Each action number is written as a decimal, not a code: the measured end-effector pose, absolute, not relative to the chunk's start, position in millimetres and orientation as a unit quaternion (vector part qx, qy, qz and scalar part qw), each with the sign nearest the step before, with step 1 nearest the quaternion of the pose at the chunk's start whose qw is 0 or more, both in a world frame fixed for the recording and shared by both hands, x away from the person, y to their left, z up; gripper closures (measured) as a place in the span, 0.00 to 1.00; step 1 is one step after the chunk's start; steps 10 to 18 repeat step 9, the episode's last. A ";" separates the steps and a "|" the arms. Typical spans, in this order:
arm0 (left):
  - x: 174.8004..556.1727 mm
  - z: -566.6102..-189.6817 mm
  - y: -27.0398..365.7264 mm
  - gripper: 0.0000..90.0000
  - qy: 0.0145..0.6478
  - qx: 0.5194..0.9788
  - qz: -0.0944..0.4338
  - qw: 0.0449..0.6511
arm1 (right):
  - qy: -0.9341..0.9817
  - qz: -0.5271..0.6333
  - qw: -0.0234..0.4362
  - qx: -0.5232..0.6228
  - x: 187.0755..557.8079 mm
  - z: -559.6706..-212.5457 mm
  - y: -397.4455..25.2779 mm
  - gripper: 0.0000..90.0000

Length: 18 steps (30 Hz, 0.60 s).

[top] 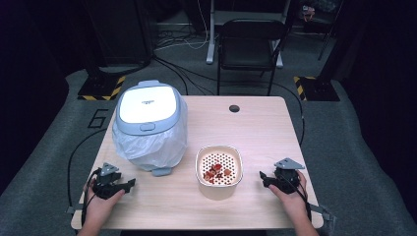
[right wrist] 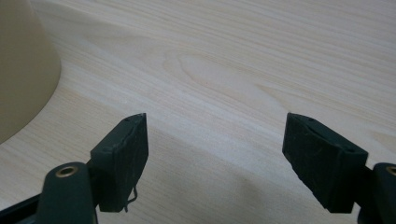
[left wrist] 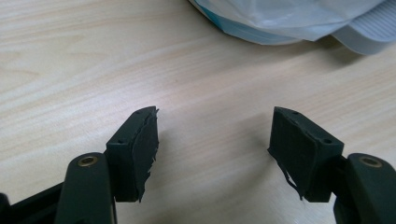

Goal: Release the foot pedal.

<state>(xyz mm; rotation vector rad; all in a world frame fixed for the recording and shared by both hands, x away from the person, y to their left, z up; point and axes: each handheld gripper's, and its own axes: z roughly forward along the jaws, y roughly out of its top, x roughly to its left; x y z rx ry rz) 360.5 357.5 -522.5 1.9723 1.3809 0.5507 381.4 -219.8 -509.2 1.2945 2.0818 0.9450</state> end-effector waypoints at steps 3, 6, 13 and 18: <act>361.8 -522.8 358.5 0.36 0.531 0.751 0.214 0.329 | 0.770 0.345 0.253 0.473 383.0 -512.3 -218.7 0.24; 362.7 -524.6 357.3 0.33 0.530 0.749 0.226 0.327 | 0.770 0.340 0.256 0.475 386.8 -515.5 -218.9 0.24; 364.3 -527.2 356.1 0.27 0.529 0.747 0.231 0.331 | 0.769 0.336 0.255 0.480 390.5 -518.8 -219.1 0.23; 364.3 -527.2 356.1 0.27 0.529 0.747 0.231 0.331 | 0.769 0.336 0.255 0.480 390.5 -518.8 -219.1 0.23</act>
